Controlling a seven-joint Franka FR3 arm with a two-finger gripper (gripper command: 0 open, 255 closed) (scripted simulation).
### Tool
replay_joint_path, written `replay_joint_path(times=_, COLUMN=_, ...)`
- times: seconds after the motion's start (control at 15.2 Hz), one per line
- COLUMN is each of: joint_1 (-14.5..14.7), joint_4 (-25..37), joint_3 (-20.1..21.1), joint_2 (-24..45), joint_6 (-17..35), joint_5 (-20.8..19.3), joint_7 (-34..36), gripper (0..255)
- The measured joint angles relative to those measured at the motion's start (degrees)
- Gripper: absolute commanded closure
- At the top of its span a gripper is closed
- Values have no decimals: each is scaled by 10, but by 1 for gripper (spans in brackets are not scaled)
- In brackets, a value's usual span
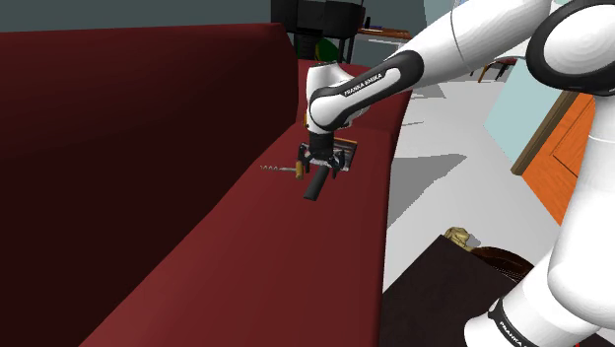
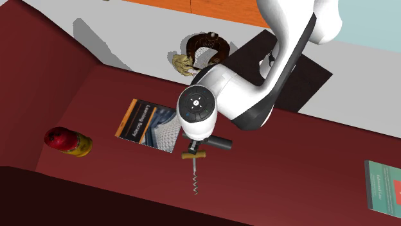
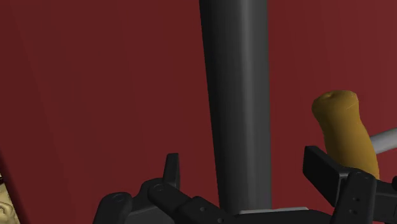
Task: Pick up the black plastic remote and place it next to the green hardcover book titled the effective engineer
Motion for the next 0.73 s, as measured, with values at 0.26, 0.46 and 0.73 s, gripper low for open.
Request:
replay_joint_path(times=0.26, joint_1=1, joint_4=-4, joint_3=4, joint_2=1, joint_6=5, joint_5=9, joint_7=2, gripper=0)
replay_joint_path(times=0.46, joint_1=2, joint_4=-4, joint_3=5, joint_2=1, joint_6=7, joint_5=9, joint_7=3, gripper=255)
replay_joint_path(times=0.73, joint_1=2, joint_4=-3, joint_3=5, joint_2=2, joint_6=6, joint_5=9, joint_7=2, gripper=255)
